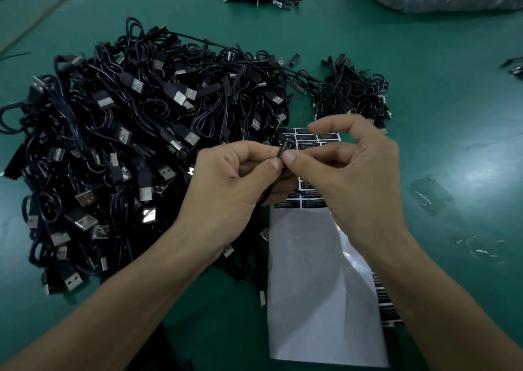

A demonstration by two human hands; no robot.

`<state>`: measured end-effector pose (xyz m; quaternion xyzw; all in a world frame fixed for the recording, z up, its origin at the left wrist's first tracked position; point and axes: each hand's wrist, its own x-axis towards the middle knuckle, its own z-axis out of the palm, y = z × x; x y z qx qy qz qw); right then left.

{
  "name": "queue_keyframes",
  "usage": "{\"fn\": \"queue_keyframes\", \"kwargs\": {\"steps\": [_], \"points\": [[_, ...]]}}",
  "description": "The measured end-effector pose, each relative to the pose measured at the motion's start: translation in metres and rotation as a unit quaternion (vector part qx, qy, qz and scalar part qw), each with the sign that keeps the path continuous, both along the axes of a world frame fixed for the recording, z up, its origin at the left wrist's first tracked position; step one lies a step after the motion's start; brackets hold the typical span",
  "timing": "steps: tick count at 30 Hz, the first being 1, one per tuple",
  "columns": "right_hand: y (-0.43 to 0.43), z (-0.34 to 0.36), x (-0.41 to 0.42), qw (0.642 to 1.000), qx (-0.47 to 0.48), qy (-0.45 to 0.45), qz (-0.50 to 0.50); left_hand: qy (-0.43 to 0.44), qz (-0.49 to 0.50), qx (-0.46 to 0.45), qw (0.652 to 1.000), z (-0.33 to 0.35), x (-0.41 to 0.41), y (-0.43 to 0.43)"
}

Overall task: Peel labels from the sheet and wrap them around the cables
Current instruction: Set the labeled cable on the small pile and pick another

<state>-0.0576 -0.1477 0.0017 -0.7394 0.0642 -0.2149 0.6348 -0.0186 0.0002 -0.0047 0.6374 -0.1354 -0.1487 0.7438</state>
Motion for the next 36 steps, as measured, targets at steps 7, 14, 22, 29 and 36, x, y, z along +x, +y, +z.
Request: {"fn": "queue_keyframes", "kwargs": {"steps": [7,14,22,29,36], "points": [[-0.0014,-0.0042,0.0042,0.999,0.03,0.014,0.042,-0.025,-0.007,-0.02,0.999,-0.0006,-0.0009,-0.0017],[-0.007,-0.0044,0.006,0.997,0.036,0.025,0.066,-0.066,-0.013,0.016,0.998,-0.0059,0.0006,-0.0009],[-0.0035,-0.0042,0.0056,0.991,0.093,0.052,0.077,-0.216,0.042,0.119,0.968,-0.0097,-0.0039,-0.0001],[-0.0009,-0.006,0.004,0.991,0.083,0.06,0.081,-0.326,0.081,0.168,0.927,-0.0075,-0.0065,-0.0005],[-0.0038,-0.0041,0.0077,0.985,0.13,0.071,0.092,-0.296,0.108,0.173,0.933,-0.0065,-0.0045,0.0004]]}}
